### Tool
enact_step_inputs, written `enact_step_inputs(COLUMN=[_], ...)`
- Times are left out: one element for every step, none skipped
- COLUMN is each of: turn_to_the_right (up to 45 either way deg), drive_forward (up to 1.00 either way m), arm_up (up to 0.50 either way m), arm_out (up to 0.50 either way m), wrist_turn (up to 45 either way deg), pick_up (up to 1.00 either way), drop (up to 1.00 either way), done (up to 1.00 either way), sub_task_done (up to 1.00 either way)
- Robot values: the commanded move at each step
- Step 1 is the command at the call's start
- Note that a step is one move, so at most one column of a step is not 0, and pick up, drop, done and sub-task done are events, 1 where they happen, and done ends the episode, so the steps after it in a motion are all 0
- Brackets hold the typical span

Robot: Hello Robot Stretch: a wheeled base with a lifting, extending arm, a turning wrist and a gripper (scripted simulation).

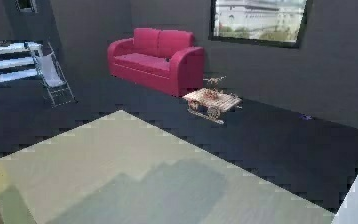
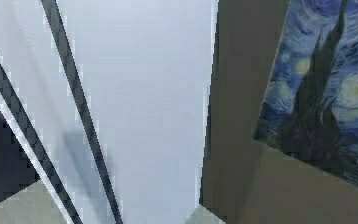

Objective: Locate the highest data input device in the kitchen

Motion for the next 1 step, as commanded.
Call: enact_step_inputs(turn_to_the_right=[-45.0], drive_forward=[0.0], arm_up=[0.0], arm_out=[0.0], wrist_turn=[0.0], pick_up=[0.0], drop=[0.0], done=[0.0], sub_task_done=[0.0])
